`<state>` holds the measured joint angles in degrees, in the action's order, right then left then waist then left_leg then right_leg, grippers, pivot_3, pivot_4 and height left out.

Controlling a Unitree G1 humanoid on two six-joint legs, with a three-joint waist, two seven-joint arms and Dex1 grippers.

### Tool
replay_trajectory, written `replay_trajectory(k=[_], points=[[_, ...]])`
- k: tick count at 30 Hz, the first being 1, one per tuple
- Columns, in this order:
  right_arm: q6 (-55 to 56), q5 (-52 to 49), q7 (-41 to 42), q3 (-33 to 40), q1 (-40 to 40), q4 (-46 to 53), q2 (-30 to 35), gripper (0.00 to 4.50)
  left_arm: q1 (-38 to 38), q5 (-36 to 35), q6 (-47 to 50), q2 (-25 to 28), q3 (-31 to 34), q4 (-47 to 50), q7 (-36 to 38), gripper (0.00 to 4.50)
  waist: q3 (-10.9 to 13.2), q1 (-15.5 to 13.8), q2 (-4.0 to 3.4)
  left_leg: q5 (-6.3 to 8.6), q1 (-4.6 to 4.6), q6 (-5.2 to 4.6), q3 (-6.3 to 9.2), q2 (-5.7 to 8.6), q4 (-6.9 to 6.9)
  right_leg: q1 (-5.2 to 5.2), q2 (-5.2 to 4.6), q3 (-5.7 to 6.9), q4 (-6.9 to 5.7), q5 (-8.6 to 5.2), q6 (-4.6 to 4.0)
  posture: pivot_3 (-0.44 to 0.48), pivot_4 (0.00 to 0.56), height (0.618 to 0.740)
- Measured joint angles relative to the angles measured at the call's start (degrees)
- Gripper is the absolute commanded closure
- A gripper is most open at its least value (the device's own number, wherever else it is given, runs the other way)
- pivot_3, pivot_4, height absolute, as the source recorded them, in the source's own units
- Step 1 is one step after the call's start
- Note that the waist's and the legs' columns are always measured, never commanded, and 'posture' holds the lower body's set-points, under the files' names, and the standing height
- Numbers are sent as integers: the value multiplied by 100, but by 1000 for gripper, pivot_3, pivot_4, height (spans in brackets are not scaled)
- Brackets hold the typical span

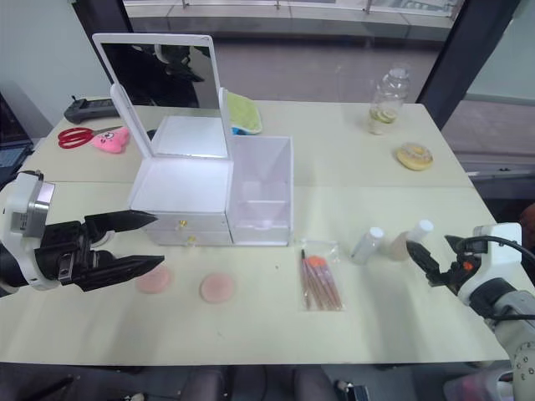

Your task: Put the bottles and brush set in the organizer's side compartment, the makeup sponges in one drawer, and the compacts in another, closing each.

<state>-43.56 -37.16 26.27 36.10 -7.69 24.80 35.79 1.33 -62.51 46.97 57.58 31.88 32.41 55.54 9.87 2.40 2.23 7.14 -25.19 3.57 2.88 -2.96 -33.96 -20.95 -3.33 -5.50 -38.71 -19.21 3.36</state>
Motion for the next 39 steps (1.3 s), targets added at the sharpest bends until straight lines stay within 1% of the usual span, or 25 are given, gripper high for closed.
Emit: replay_trajectory(k=[4, 7, 12, 24, 27, 30, 35, 36, 39], points=[[37, 46, -330, -139, 103, 1, -359, 0, 131, -143, 100, 64, -123, 131, -155, 27, -1, 17, -7, 0, 0, 0, 0, -1, 0, -1, 2, -1, -3, 0, -1, 0, 150, 740], [50, 43, -439, -260, 197, 67, -479, 0, 139, -187, 112, 64, -186, 156, -216, 27, 1, 11, -11, 0, 0, 0, -1, -1, 0, -2, 2, -1, -4, 0, -1, 0, 150, 740], [82, 45, -550, -473, 304, 204, -574, 0, 139, -189, 112, 64, -229, 160, -229, 27, 1, 6, -11, 0, 0, 0, 0, 0, 0, -2, 1, -1, -4, 0, -1, 0, 150, 740], [216, 210, -683, -612, 636, 50, -586, 0, 52, -189, 109, 62, -248, 282, -251, 27, 1, 3, -11, 0, 0, 0, 0, 0, 0, -3, 1, -1, -4, 0, -1, 0, 150, 740], [218, 218, -679, -614, 642, 35, -586, 622, 27, -197, 109, 61, -245, 282, -266, 0, 1, 3, -11, 0, 0, 0, -1, 0, 0, -3, 1, -2, -4, 0, -1, 0, 150, 740], [221, 224, -676, -613, 644, 32, -586, 1693, -4, -216, 109, 60, -244, 289, -279, 0, 1, 4, -12, 0, 0, 0, 0, 0, 0, -3, 1, -1, -4, 0, -1, 0, 150, 740], [313, 309, -689, -598, 643, -34, -582, 3339, -23, -216, 102, 55, -244, 295, -282, 0, 1, 3, -11, 0, 0, 0, 0, 0, 0, -3, 1, -1, -4, 0, -1, 0, 150, 740], [328, 310, -673, -602, 642, -45, -579, 3501, -23, -216, 101, 54, -244, 295, -282, 0, 1, 4, -11, 0, 0, 0, 0, 0, 0, -3, 2, -1, -4, 0, -1, 0, 150, 740], [346, 318, -655, -602, 638, -51, -578, 3501, -23, -216, 96, 54, -244, 296, -282, 0, 1, 3, -12, 0, 0, 0, 0, 0, 0, -3, 1, -1, -4, 0, -1, 0, 150, 740]])
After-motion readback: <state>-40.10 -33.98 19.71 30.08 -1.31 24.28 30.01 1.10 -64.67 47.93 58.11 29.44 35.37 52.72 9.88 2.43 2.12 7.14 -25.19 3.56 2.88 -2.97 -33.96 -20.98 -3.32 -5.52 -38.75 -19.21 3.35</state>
